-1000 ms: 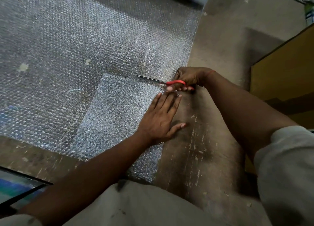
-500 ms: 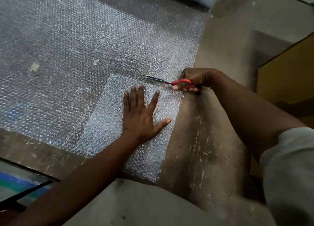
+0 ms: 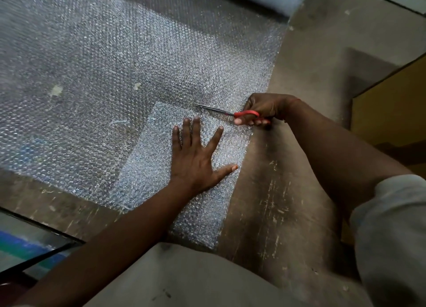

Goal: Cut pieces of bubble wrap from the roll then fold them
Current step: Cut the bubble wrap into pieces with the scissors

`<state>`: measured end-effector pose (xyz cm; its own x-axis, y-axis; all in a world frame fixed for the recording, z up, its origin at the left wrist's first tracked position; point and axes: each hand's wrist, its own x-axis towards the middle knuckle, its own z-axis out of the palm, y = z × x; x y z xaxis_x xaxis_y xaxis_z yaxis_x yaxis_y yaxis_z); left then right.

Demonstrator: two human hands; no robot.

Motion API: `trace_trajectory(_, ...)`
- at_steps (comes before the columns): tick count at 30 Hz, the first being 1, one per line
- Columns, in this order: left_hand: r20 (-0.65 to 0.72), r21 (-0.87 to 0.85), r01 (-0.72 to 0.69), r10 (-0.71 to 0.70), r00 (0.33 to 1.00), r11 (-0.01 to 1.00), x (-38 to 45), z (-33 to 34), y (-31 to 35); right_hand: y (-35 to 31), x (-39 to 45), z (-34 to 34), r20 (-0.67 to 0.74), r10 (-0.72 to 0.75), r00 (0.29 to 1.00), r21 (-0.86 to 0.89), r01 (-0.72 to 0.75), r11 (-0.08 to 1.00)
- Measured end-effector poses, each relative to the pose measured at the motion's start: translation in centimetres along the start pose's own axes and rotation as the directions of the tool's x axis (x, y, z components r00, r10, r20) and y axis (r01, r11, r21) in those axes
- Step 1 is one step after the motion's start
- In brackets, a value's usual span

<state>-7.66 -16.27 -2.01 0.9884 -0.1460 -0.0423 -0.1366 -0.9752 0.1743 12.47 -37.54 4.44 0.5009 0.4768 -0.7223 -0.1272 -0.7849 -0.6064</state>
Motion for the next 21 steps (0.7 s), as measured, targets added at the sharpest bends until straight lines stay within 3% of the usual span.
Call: trace_trajectory(21, 0.002, -0.004, -0.003, 0.003, 1.000, 1.000, 0.0, 0.2, -0.1, -2.3, 0.6, 0.7, -0.011, -0.033, 0.999, 0.027, 0.034, 0.999)
